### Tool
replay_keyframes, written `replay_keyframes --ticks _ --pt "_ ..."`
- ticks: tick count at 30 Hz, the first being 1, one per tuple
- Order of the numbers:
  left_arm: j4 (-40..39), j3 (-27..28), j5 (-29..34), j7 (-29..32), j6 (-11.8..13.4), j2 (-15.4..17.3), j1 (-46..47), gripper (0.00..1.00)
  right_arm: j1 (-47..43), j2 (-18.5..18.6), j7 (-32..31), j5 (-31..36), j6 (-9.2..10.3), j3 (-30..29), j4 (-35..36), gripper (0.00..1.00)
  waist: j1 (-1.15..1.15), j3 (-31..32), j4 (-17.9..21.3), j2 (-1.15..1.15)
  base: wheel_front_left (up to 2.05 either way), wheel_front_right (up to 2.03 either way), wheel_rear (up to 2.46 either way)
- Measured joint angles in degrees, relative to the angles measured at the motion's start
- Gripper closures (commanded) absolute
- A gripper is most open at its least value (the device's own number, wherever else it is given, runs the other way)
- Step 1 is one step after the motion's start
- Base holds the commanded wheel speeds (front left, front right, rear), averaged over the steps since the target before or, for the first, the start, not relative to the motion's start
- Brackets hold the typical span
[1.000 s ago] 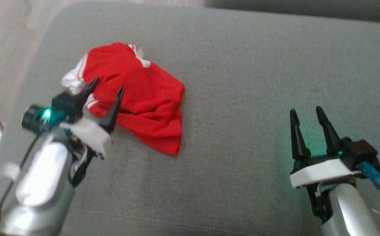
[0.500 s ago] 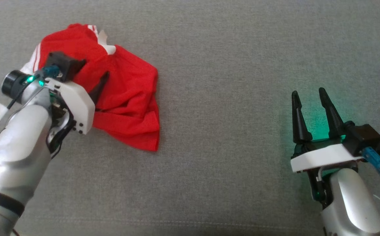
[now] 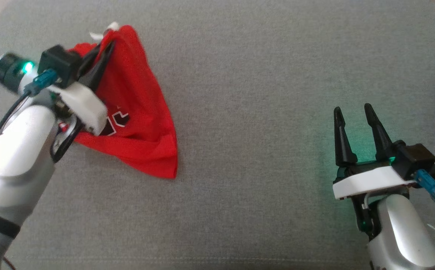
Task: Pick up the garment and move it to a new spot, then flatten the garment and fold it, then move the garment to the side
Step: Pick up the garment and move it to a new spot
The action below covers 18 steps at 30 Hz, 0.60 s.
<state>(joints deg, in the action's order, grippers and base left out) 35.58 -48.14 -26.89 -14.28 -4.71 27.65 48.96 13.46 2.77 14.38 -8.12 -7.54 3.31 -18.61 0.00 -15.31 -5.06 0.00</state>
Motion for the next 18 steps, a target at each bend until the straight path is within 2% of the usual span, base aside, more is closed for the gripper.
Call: replay_keyframes --ticks 4,8,14,17,18 --pt "-13.2 4.4 5.2 0.0 3.0 0.9 -0.6 1.0 -0.1 0.0 0.0 -0.5 0.0 0.2 0.0 0.0 0.0 2.2 1.0 0.0 0.0 0.0 0.0" --pt "-21.4 7.2 9.3 -0.4 4.5 2.1 -3.3 1.0 -0.5 0.0 0.0 -1.0 0.0 0.6 0.0 0.0 -0.01 3.8 3.0 0.0 0.0 0.0 0.0" --pt "-25.0 7.5 12.2 -0.4 4.0 2.1 -4.7 1.0 -1.2 0.0 0.0 -2.3 0.0 2.2 0.4 0.0 -0.01 4.6 6.5 0.0 0.0 0.0 0.0" --pt "-25.6 7.3 13.6 -0.4 3.1 1.5 -3.1 1.0 -1.2 0.0 0.0 -3.6 0.0 2.9 1.0 0.0 0.0 4.5 9.0 0.0 0.0 0.0 0.0" --pt "-25.5 6.7 14.4 -0.4 2.1 0.5 -1.3 1.0 -1.1 0.0 0.0 -4.4 0.0 3.6 1.4 0.0 0.0 4.2 10.8 0.0 0.0 0.0 0.0"
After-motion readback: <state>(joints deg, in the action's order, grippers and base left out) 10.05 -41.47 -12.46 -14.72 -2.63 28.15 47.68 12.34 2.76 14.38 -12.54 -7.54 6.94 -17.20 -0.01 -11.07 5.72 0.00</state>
